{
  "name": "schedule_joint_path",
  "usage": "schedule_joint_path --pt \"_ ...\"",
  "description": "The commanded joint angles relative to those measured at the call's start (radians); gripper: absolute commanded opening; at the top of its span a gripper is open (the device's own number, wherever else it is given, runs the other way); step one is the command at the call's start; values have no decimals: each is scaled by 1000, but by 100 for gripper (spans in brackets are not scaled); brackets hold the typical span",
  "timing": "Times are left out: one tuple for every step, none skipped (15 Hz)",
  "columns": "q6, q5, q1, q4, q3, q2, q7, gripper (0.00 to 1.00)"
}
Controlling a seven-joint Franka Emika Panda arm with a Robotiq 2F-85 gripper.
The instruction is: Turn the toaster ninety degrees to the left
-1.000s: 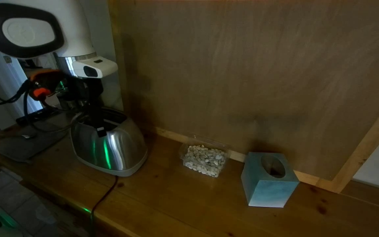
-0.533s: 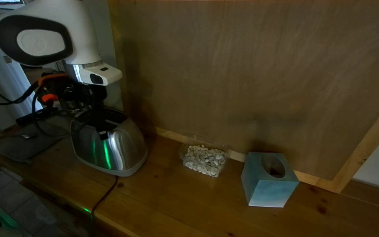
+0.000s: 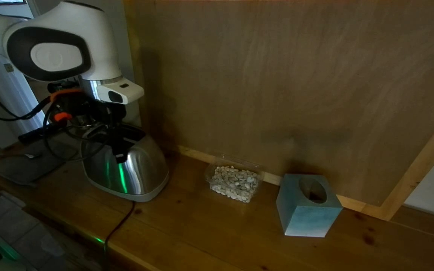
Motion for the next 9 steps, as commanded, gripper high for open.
schedule_joint_path --pt "7 40 -8 20 4 35 7 68" --pt "8 44 -8 21 3 38 5 64" --pt "6 45 -8 22 4 41 5 64" --pt "6 46 -8 23 4 43 6 57" --pt "5 45 -10 24 3 44 6 51" --pt "1 44 -16 27 2 42 8 43" --pt "-2 42 -22 29 3 40 13 38" --pt "-4 43 -25 31 3 40 18 32" --pt "-4 43 -26 31 5 40 28 31"
